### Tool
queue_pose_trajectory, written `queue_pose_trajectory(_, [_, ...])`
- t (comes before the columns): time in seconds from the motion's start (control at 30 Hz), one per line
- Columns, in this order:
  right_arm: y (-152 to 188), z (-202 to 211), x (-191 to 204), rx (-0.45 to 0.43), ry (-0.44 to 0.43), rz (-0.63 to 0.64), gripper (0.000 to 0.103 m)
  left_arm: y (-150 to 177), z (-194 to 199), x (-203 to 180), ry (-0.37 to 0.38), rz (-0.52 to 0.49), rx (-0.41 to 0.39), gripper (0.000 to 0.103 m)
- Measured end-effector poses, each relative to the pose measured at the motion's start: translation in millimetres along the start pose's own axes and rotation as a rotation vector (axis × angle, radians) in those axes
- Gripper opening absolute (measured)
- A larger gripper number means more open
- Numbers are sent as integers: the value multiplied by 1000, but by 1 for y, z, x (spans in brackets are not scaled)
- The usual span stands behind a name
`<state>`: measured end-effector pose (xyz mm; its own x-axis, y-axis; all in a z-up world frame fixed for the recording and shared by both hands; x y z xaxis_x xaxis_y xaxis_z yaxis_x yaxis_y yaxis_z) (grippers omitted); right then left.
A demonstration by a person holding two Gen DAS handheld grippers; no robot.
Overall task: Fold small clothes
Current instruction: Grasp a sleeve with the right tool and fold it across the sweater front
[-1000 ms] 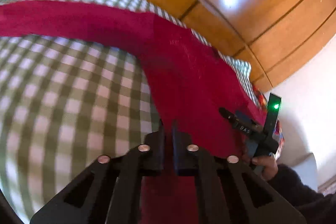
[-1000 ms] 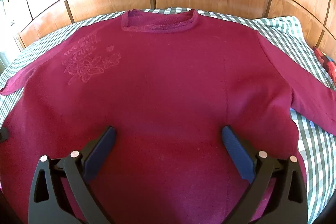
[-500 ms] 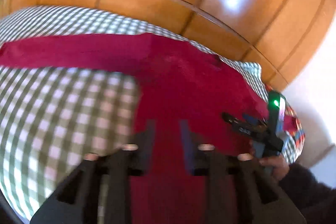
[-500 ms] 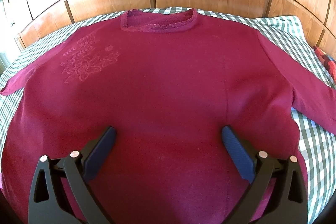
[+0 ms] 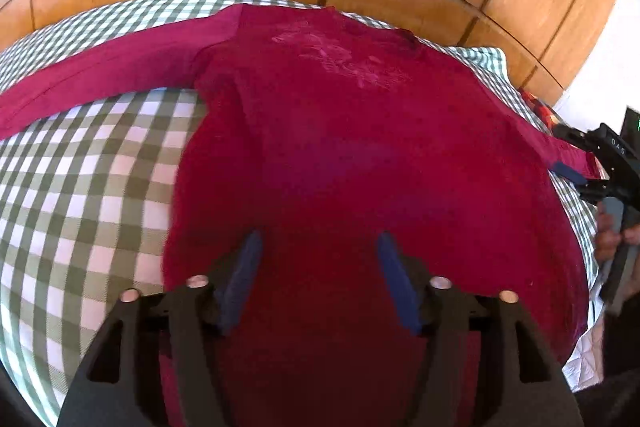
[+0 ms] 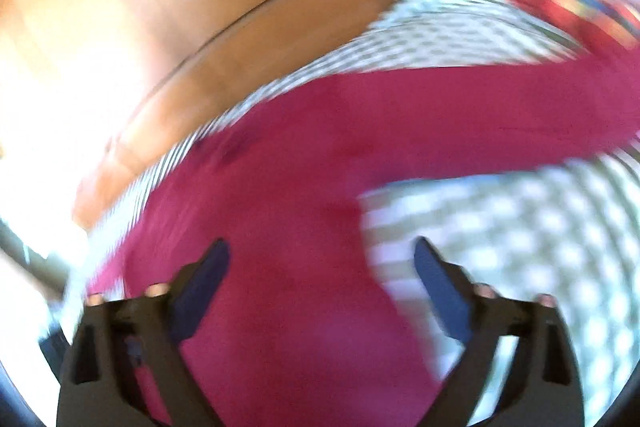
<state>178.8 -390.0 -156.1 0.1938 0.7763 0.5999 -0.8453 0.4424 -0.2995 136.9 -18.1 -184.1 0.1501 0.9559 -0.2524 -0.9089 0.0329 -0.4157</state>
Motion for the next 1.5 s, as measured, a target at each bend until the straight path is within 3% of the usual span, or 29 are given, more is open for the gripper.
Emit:
queue_pose_trajectory(0.07, [-13,25,-67,-54,19,-175,56,2,-3,-7,-33,-35,-2,73])
queue_pose_trajectory(0.17, [-21,51,-146,-108,16,-390,50,0,-7,-13,-63,-50,-2,77])
queue_pose_trajectory(0.27, [-31,67,-187,-166,9,-490,50,-2,-8,-12,-62,-44,1,79])
queue_pose_trajectory(0.4, [-56,75,-210,-224,9,-574,48,-3,-9,-15,-67,-43,13,84])
queue_pose_trajectory(0.5, [-71,69,-216,-221,16,-598,39,-4,-10,-17,-70,-44,21,88])
queue_pose_trajectory(0.57, [-76,65,-215,-207,-2,-603,16,-5,-11,-18,-76,-43,27,89])
queue_pose_trajectory(0.6, [-77,65,-211,-203,-4,-600,12,-6,-11,-18,-75,-39,30,89])
queue_pose_trajectory(0.7, [-81,72,-207,-222,15,-565,8,-9,-10,-17,-60,-26,38,89])
queue_pose_trajectory(0.83, [-94,83,-203,-236,14,-515,7,-17,-2,-16,18,25,49,89])
queue_pose_trajectory(1.0, [-120,92,-118,-240,-39,-289,6,-36,18,-21,158,72,12,89])
queue_pose_trajectory(1.17, [-137,51,24,-167,-118,-2,5,-60,24,-30,241,74,-7,89])
queue_pose_trajectory(1.2, [-136,38,54,-139,-148,48,5,-65,24,-30,252,75,-9,93])
queue_pose_trajectory(1.3, [-120,-4,125,-53,-210,162,5,-77,23,-29,280,91,-13,99])
queue_pose_trajectory(1.4, [-79,-60,200,72,-255,297,5,-90,19,-25,321,123,-17,99])
queue_pose_trajectory(1.5, [-30,-106,246,182,-263,404,5,-101,17,-20,369,141,-31,99])
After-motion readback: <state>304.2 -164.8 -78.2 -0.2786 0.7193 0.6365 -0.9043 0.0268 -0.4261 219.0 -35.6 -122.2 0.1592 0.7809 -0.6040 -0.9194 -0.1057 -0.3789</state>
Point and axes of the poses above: each gripper's, at about its wrist camera, not at the fingertips, and z roughly against the way its jaws point, x to its left, y to its underside, the point moved 8 cm from there along -z, roughly the way its jaws point, and after that the axes turned 12 degrees about x, right-handed, at the moved point
